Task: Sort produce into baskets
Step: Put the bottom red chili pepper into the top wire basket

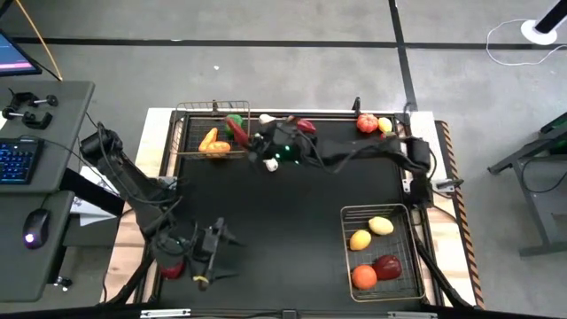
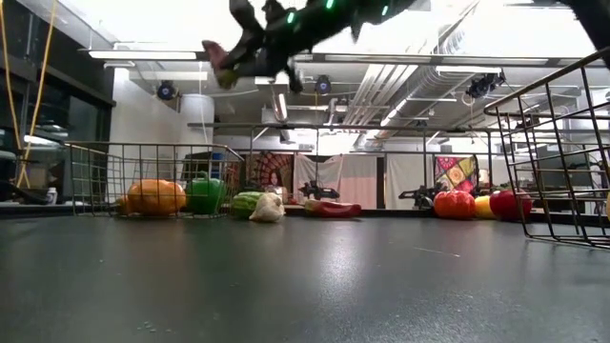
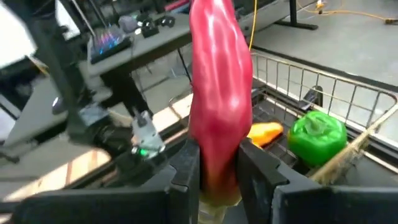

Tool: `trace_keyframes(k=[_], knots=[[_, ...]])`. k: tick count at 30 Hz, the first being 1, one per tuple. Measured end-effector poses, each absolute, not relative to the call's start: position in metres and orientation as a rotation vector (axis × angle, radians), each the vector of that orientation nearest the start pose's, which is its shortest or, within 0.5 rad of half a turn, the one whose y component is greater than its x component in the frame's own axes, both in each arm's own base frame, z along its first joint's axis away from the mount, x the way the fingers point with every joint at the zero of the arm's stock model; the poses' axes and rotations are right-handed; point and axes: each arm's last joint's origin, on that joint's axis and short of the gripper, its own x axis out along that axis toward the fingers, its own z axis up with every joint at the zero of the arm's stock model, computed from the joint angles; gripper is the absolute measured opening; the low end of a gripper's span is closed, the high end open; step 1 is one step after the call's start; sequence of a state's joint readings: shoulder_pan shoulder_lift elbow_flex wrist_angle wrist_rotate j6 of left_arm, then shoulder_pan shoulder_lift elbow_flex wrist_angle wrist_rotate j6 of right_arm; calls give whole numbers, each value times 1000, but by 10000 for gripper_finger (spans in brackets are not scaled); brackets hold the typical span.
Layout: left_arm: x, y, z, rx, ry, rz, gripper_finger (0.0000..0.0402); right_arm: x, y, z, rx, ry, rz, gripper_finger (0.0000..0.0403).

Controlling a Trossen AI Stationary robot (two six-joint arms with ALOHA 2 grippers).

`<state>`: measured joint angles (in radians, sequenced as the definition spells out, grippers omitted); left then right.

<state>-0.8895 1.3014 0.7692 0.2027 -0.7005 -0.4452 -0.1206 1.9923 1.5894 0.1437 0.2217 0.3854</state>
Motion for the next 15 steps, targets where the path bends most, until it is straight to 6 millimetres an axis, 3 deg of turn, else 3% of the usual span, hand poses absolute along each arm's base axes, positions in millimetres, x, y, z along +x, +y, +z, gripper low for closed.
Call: trace_keyframes(k=[8, 15], knots=[[179, -209, 256, -235, 256, -113, 358, 483, -116, 235, 494, 73, -391, 90], [177, -211, 256, -239, 251, -104, 358, 491, -125, 211, 487, 54, -391, 172]])
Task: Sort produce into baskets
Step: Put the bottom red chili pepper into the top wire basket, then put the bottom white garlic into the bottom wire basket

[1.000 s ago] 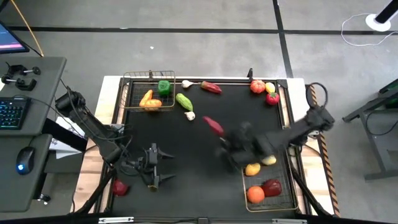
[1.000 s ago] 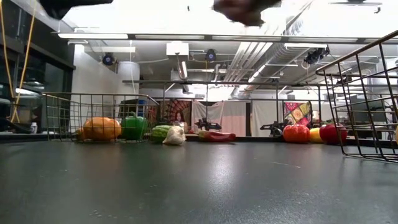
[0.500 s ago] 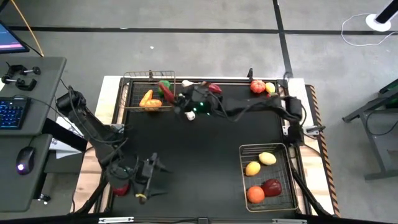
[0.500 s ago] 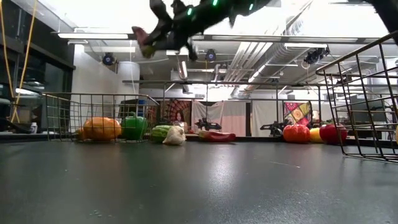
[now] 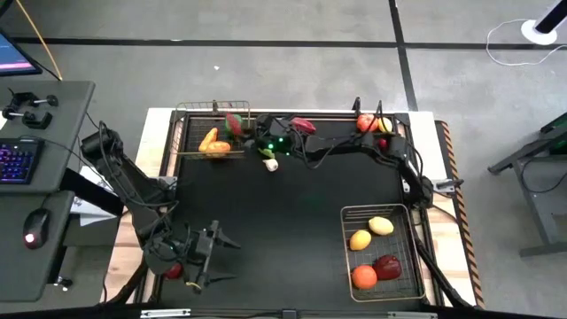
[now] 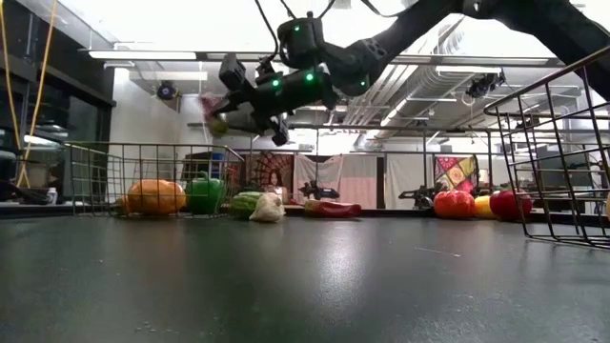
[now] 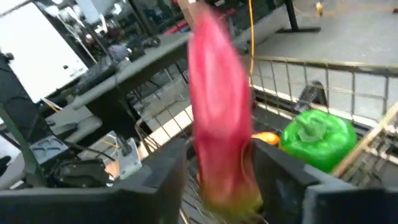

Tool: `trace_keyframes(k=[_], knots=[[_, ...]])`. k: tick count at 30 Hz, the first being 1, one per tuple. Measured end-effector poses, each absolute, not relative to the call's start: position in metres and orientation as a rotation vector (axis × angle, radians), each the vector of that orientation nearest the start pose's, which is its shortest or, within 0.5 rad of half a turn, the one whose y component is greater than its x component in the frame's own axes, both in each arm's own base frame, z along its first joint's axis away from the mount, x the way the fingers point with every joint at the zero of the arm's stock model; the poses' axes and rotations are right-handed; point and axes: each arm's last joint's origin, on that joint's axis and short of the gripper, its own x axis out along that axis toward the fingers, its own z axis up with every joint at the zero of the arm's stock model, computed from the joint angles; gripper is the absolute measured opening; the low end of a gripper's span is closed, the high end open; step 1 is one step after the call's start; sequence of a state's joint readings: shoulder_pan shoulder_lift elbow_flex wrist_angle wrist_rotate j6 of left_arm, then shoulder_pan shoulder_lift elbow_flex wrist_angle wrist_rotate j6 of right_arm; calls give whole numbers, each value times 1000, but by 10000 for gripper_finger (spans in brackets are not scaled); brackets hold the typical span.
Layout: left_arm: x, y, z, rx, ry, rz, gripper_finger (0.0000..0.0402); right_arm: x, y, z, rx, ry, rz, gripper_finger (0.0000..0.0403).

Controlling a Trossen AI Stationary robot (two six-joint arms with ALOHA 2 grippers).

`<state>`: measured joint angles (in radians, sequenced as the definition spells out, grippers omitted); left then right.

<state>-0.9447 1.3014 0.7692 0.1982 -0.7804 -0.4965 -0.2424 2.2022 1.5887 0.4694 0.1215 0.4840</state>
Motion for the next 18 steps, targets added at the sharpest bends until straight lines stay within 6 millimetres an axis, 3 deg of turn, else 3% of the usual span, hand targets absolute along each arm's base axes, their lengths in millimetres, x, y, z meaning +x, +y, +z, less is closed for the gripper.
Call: trace_keyframes(k=[6, 9, 13, 18], knots=[[178, -210, 256, -240, 248, -97, 358, 491, -125, 211, 491, 52, -392, 269], [177, -211, 256, -232, 254, -98, 358, 488, -123, 221, 468, 62, -352, 295], [175, -210, 253, -230, 277, -89, 358, 467, -123, 264, 379, 123, -357, 302], [175, -209, 250, -242, 287, -52, 358, 421, -117, 309, 282, 352, -502, 303]])
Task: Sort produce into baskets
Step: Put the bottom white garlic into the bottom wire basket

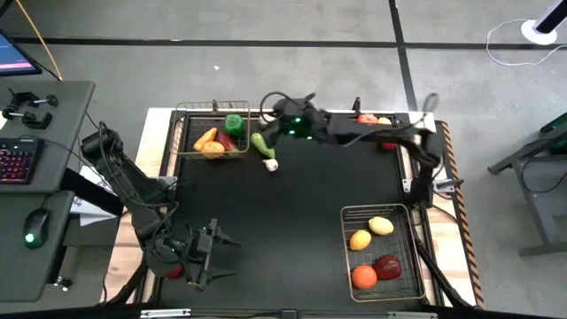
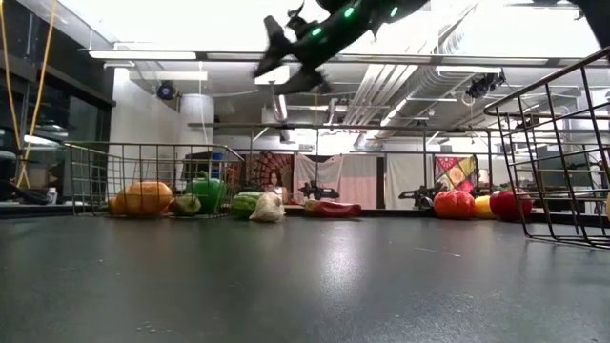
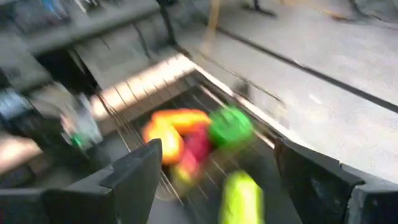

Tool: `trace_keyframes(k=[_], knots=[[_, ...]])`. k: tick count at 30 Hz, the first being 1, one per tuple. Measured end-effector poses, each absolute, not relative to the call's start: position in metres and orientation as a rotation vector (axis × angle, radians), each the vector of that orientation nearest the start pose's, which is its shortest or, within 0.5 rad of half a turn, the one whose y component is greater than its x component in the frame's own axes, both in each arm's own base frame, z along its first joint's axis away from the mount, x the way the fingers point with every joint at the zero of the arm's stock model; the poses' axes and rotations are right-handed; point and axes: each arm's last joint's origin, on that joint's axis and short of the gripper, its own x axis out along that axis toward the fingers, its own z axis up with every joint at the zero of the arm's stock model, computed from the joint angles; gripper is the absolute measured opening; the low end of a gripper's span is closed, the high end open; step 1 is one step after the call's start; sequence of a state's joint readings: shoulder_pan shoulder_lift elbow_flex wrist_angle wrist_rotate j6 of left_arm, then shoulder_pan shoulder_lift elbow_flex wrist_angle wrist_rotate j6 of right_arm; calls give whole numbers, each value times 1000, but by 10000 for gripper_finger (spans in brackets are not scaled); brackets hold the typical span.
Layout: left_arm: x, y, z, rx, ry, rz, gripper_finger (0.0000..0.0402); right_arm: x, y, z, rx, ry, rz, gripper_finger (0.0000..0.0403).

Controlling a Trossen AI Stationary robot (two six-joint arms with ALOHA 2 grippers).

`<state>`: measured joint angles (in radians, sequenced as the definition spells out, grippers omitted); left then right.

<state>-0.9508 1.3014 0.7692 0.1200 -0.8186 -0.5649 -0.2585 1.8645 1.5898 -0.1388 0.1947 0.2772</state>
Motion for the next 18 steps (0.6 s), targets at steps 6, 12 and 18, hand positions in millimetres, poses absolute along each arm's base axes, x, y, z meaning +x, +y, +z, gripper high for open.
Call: trace_keyframes(k=[6, 12, 18], knots=[[175, -208, 251, -246, 264, -11, 358, 397, -82, 297, 310, 708, -458, 303], [176, -207, 253, -260, 243, 13, 358, 433, -56, 235, 368, 762, -562, 303], [177, -207, 253, -257, 235, 20, 358, 460, -52, 176, 347, 750, -607, 303]])
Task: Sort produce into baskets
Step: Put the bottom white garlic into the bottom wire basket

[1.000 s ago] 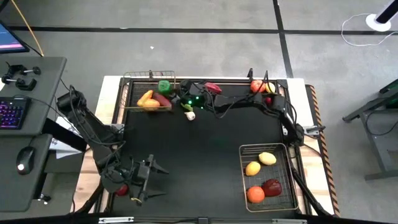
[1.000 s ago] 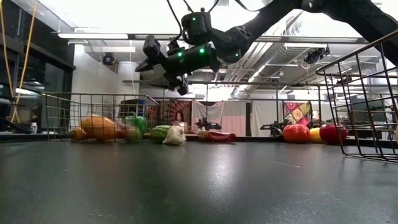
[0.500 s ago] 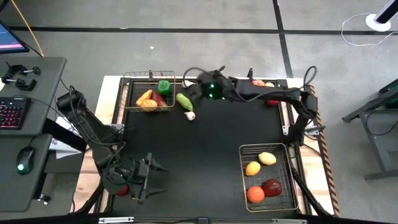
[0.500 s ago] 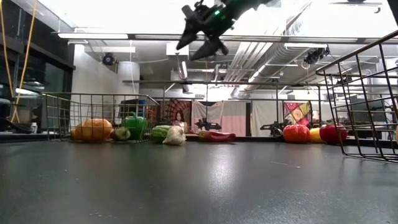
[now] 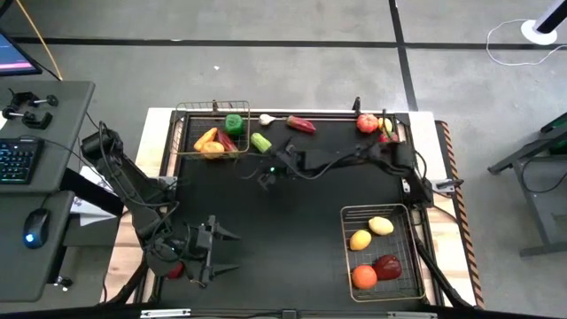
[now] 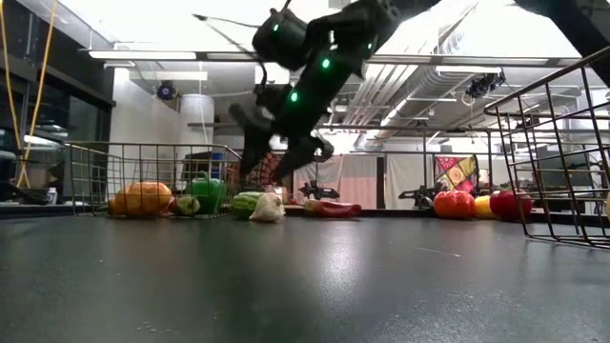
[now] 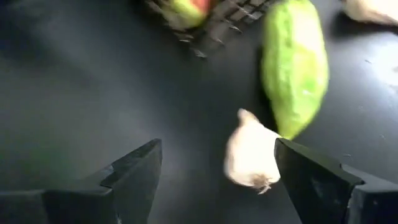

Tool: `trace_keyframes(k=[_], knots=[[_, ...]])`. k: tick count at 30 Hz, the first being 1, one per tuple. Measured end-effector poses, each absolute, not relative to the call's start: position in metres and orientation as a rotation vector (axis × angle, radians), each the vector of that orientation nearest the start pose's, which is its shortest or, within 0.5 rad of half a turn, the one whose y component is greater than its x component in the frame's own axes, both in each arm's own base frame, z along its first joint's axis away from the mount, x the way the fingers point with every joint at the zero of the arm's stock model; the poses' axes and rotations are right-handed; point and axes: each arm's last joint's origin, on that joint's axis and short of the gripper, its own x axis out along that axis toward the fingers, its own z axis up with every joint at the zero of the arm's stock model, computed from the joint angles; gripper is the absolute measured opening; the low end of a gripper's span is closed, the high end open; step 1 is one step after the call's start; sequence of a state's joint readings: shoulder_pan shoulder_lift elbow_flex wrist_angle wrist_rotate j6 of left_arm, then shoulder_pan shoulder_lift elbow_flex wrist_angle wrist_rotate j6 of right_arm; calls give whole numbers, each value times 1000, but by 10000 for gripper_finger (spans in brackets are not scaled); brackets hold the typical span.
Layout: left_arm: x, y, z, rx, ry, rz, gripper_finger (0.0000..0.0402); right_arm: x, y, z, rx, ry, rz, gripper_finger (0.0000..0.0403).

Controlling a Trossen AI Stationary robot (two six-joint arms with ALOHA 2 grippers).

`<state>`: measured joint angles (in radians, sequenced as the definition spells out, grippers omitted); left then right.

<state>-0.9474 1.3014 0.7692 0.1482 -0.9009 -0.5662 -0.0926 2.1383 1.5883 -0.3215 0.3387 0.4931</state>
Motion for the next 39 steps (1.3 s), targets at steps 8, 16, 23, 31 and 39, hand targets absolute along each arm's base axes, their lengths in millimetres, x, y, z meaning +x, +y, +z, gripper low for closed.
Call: trace_keyframes(k=[8, 16, 23, 31, 39], knots=[[176, -207, 253, -251, 235, 20, 358, 463, -57, 152, 283, 751, -762, 303], [176, -207, 253, -247, 235, 19, 358, 466, -61, 135, 310, 763, -774, 303], [176, -207, 253, -247, 235, 19, 358, 466, -68, 129, 331, 778, -761, 266], [176, -208, 253, -250, 256, -25, 358, 466, -55, 150, 249, 759, -707, 98], [176, -208, 252, -245, 257, -20, 358, 473, -35, 213, 181, 466, -635, 99]])
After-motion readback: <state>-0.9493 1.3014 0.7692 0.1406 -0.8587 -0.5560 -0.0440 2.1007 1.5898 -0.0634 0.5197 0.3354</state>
